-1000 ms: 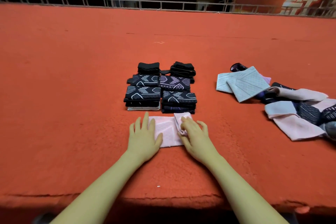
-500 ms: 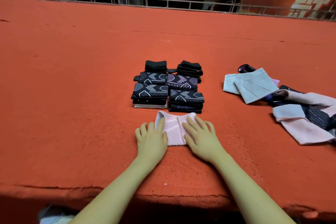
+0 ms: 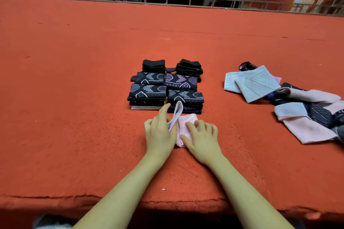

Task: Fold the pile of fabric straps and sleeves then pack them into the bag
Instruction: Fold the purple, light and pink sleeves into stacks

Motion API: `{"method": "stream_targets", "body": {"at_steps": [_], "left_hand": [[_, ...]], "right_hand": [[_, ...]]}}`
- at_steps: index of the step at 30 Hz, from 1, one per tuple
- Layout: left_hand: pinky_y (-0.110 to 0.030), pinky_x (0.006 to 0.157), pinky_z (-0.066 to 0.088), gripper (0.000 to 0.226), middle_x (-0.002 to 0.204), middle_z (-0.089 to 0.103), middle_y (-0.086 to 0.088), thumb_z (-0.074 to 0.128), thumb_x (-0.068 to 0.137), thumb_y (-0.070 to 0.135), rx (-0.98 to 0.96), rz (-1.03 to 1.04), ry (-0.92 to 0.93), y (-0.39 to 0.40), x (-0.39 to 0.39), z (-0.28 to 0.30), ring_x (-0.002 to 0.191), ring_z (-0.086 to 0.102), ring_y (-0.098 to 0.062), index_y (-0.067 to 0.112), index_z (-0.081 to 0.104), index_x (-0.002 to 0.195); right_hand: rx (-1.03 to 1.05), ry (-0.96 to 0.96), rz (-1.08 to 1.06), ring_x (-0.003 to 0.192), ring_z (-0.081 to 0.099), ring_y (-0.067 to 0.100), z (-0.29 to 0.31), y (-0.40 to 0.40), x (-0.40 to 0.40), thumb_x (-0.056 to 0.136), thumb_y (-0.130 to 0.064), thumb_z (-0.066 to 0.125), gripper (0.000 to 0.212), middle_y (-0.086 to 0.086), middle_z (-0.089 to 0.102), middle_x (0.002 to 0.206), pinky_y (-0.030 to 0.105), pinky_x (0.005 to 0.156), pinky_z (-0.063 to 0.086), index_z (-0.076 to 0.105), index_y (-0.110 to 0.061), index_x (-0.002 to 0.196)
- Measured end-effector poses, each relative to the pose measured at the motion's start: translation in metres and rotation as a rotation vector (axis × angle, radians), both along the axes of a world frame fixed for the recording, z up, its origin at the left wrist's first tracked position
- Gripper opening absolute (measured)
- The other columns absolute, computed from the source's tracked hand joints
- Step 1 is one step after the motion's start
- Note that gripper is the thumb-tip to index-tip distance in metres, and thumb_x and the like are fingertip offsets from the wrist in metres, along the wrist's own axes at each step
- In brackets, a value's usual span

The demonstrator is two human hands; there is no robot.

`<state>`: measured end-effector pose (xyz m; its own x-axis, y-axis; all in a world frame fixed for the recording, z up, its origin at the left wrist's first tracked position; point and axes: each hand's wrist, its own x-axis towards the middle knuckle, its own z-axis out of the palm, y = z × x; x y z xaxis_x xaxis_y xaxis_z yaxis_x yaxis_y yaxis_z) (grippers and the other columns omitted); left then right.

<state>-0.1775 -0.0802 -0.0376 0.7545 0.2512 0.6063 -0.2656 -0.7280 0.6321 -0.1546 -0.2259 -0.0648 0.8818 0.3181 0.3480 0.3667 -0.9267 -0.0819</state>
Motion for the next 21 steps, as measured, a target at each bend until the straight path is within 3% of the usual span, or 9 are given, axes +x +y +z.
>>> {"method": "stream_targets", "body": {"at_steps": [2, 4, 6, 7, 9, 12, 16, 18, 21], "left_hand": [[-0.036, 0.089, 0.044, 0.049, 0.086, 0.062, 0.009, 0.062, 0.08, 0.022, -0.194, -0.113, 0.027, -0.014, -0.001, 0.007, 0.081, 0.062, -0.017, 0.017, 0.052, 0.128], [-0.028, 0.093, 0.046, 0.054, 0.103, 0.064, 0.006, 0.068, 0.085, 0.028, -0.446, -0.346, 0.171, -0.024, 0.001, 0.013, 0.099, 0.063, -0.015, 0.028, 0.043, 0.133], [-0.027, 0.103, 0.041, 0.049, 0.125, 0.058, 0.0, 0.056, 0.089, 0.041, -0.619, -0.516, 0.357, -0.032, 0.006, 0.016, 0.116, 0.057, -0.015, 0.036, 0.036, 0.133], [-0.028, 0.107, 0.037, 0.045, 0.133, 0.053, -0.001, 0.048, 0.091, 0.041, -0.596, -0.542, 0.405, -0.034, 0.009, 0.015, 0.122, 0.053, -0.014, 0.036, 0.035, 0.134], [-0.018, 0.106, 0.032, 0.041, 0.142, 0.045, -0.004, 0.043, 0.099, 0.021, -0.413, -0.54, 0.4, -0.032, 0.011, 0.008, 0.126, 0.046, -0.012, 0.023, 0.037, 0.139], [-0.007, 0.104, 0.026, 0.047, 0.149, 0.033, -0.008, 0.04, 0.093, -0.009, -0.149, -0.542, 0.332, -0.024, 0.013, -0.002, 0.133, 0.036, -0.014, 0.007, 0.045, 0.136], [-0.03, 0.115, 0.013, 0.05, 0.158, 0.016, -0.002, 0.039, 0.094, 0.022, 0.312, -0.417, 0.415, -0.018, 0.021, -0.01, 0.145, 0.015, -0.014, 0.016, 0.039, 0.144], [-0.034, 0.117, 0.001, 0.052, 0.16, -0.001, 0.004, 0.033, 0.1, 0.032, 0.512, -0.34, 0.575, -0.015, 0.024, -0.01, 0.147, -0.002, -0.014, 0.025, 0.023, 0.151], [-0.039, 0.118, -0.004, 0.053, 0.16, -0.006, 0.007, 0.029, 0.102, 0.036, 0.659, -0.37, 0.665, -0.011, 0.028, -0.005, 0.146, -0.01, -0.015, 0.034, 0.011, 0.152]], "right_hand": [[0.136, 0.04, -0.02, 0.099, 0.056, 0.029, 0.006, 0.001, -0.003, 0.085, -0.054, 0.023, 0.063, 0.003, 0.058, 0.102, 0.04, 0.098, 0.017, 0.059, -0.016, 0.12], [0.373, 0.107, -0.059, 0.12, 0.045, 0.017, 0.01, -0.004, -0.003, 0.082, -0.054, 0.005, 0.078, -0.004, 0.055, 0.113, 0.033, 0.108, 0.002, 0.041, -0.016, 0.14], [0.625, 0.062, -0.115, 0.123, 0.041, 0.009, 0.008, -0.01, -0.002, 0.081, -0.054, 0.002, 0.079, -0.008, 0.056, 0.113, 0.026, 0.108, -0.003, 0.04, -0.017, 0.14], [0.698, 0.028, -0.148, 0.122, 0.043, 0.01, 0.009, -0.011, -0.004, 0.082, -0.054, 0.003, 0.077, -0.007, 0.058, 0.113, 0.026, 0.108, -0.002, 0.047, -0.017, 0.135], [0.718, -0.012, -0.2, 0.119, 0.047, 0.014, 0.01, -0.013, -0.006, 0.083, -0.053, 0.009, 0.071, -0.004, 0.061, 0.115, 0.032, 0.107, 0.008, 0.062, -0.017, 0.114], [0.565, -0.048, -0.233, 0.116, 0.051, 0.019, 0.004, -0.012, -0.007, 0.083, -0.057, 0.027, 0.058, 0.0, 0.063, 0.115, 0.034, 0.098, 0.015, 0.069, -0.017, 0.086], [0.489, -0.087, -0.222, 0.111, 0.053, 0.027, -0.001, -0.012, -0.006, 0.076, -0.055, 0.043, 0.044, 0.004, 0.063, 0.113, 0.033, 0.092, 0.017, 0.065, -0.016, 0.075], [0.484, -0.073, -0.249, 0.113, 0.052, 0.029, -0.001, -0.013, -0.006, 0.076, -0.052, 0.048, 0.04, 0.006, 0.062, 0.114, 0.034, 0.092, 0.017, 0.063, -0.015, 0.076], [0.468, -0.009, -0.25, 0.117, 0.047, 0.029, -0.002, -0.013, -0.007, 0.075, -0.044, 0.054, 0.032, 0.007, 0.059, 0.119, 0.034, 0.094, 0.016, 0.061, -0.013, 0.08]]}}
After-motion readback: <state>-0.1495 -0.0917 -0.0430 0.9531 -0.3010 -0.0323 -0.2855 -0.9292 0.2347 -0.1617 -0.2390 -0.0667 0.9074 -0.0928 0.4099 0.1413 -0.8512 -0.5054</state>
